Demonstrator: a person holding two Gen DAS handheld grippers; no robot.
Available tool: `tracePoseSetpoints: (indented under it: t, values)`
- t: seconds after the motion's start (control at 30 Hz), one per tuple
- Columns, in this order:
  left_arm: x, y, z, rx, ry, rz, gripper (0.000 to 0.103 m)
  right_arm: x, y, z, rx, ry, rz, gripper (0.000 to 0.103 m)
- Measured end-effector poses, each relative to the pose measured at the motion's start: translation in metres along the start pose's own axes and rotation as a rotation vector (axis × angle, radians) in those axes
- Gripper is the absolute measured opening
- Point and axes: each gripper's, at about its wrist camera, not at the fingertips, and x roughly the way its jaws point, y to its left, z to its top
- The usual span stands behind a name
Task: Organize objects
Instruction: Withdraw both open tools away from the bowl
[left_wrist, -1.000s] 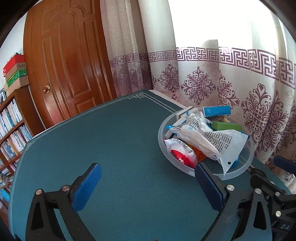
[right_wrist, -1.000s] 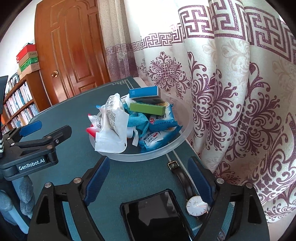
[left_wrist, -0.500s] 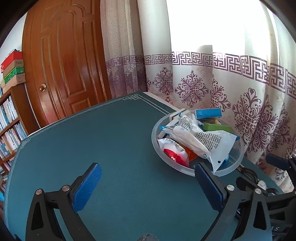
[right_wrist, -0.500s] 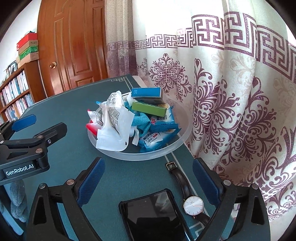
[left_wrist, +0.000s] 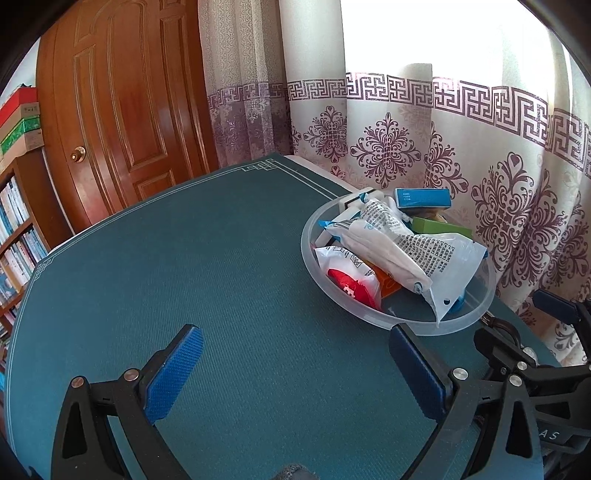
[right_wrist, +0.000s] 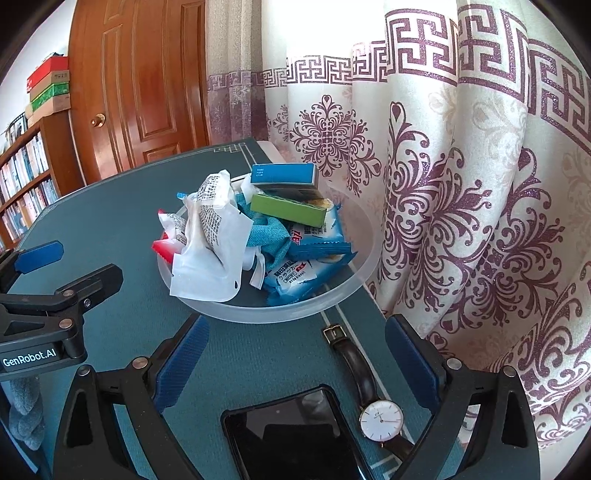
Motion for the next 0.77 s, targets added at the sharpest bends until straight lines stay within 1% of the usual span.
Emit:
tracePoseSetpoints:
  t: [0.23,0.77]
  values:
    - [-0.0001,0.0010,0.0000,-0.007,0.006,-0.026,0.103,0.0007,-0.0006,0.0003,0.005,0.005,0.003,0.097]
    - [-0.0017,-0.0020,-0.0008,0.002,0.001,-0.041,0.103,0.0047,0.0041,-0.0033,0.005,0.006,0.010,0.097]
